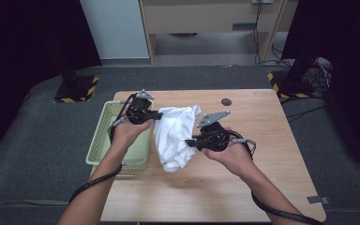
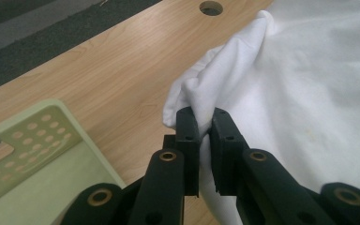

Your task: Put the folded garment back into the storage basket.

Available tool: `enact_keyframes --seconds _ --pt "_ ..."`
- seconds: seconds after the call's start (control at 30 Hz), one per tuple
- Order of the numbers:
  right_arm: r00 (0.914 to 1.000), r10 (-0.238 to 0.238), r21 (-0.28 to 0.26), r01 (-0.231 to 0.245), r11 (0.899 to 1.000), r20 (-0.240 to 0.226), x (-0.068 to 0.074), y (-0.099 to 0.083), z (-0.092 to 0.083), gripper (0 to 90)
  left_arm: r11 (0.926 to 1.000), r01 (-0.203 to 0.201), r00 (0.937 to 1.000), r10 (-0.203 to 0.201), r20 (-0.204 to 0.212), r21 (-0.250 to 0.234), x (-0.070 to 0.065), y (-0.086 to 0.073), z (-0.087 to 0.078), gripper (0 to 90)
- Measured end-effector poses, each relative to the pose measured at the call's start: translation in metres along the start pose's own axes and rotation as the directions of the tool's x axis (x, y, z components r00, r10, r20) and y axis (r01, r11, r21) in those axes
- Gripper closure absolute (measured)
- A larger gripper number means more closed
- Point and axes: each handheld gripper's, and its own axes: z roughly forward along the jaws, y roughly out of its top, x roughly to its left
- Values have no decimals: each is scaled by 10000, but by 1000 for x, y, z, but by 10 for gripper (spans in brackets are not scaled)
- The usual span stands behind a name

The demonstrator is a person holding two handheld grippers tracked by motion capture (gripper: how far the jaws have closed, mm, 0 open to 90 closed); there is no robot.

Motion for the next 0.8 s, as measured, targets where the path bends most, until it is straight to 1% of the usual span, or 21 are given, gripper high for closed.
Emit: enact_keyframes --seconds 0.3,0.53,0.67,0.7,0.8 --pt "9999 -79 7 79 10000 -72 3 9 7 809 9999 -34 9999 33 -160 -97 7 4 -11 835" --pt "9998 -193 -64 193 9998 -98 3 20 9 808 9999 52 9996 -56 -271 -148 14 4 -19 835" --pt "9995 -267 -60 266 9996 -151 4 29 15 808 9999 100 9993 -103 -368 -83 21 4 -25 835" --pt "9996 -234 -31 234 9997 -176 4 31 16 808 9998 174 9990 -179 -411 -121 25 3 -28 835" --pt "9995 -267 -55 266 9996 -175 5 34 18 808 9996 222 9987 -229 -456 -149 28 3 -31 835"
